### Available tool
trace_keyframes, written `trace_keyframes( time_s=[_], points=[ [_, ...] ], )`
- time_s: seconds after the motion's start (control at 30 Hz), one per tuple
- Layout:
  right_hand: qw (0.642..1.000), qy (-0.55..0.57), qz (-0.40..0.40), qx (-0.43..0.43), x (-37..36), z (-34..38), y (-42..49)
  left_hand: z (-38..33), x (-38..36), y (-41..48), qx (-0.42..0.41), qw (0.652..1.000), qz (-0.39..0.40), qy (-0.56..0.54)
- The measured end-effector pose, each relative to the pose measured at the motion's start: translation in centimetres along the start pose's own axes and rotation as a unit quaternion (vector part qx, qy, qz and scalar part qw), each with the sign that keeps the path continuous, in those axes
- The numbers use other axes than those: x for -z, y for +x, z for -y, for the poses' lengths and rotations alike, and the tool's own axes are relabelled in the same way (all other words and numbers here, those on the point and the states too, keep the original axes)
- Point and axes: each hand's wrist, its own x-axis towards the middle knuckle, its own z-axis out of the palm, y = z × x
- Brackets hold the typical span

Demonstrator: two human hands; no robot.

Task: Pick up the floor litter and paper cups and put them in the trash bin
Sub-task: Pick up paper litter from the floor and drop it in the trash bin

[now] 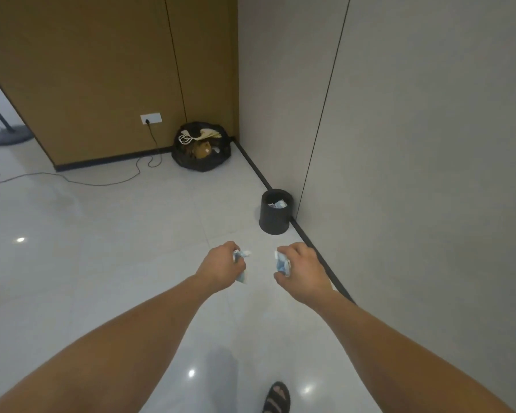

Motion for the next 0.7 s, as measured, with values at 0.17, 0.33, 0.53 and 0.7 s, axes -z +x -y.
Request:
trace_keyframes(
  time_s=[0.17,0.33,0.53,0.7],
  points=[
    [1.0,-0.001,0.005,0.015,1.8,-2.0,10.3,-2.5,1.9,9.6,0.014,1.0,-0.021,0.001],
    [1.0,-0.01,0.024,-0.004,2.4,-3.9,19.2,-3.5,2.8,18.1,0.014,1.0,-0.002,0.006],
    [0.999,-0.017,0.025,-0.021,1.3,-5.5,30.7,-2.9,3.6,31.1,0.001,1.0,0.017,-0.001],
    [0.997,-0.032,0.027,-0.059,0.7,-5.5,40.5,-2.9,6.1,42.2,-0.03,0.999,0.041,0.011]
  ],
)
